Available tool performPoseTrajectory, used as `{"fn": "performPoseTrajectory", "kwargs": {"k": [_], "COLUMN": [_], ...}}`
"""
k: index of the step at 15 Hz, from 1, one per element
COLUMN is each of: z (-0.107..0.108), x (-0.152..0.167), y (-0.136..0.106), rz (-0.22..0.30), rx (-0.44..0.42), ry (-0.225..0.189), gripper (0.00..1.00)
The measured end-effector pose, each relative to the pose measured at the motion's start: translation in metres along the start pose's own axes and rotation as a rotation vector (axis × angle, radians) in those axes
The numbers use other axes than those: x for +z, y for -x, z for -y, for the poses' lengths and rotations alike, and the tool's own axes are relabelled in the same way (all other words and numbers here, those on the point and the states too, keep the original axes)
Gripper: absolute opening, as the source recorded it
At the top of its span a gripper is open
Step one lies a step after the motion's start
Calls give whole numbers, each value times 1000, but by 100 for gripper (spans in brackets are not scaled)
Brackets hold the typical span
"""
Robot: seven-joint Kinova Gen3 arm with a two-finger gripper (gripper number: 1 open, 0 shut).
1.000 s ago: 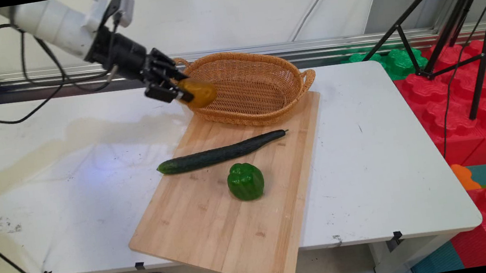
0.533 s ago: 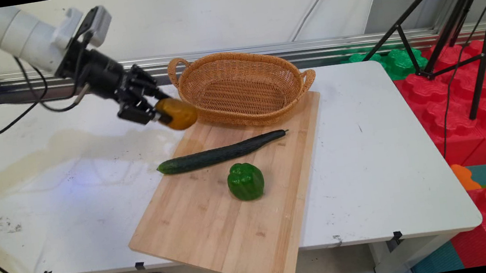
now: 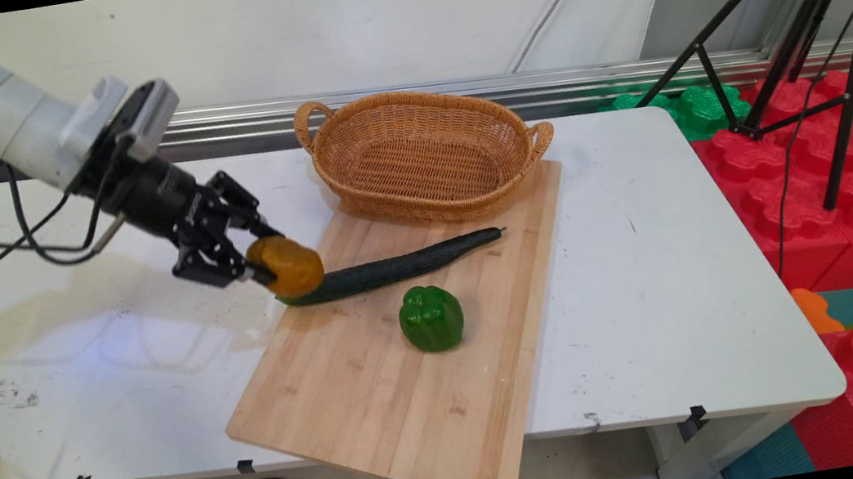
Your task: Place the picked object on the cutting board
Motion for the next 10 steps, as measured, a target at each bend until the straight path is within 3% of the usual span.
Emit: {"fn": "performPoseTrajectory", "kwargs": {"k": [10], "z": [-35], "x": [59], "y": [10], "rz": [42], "rx": [23], "ry": [3], "gripper": [0]}}
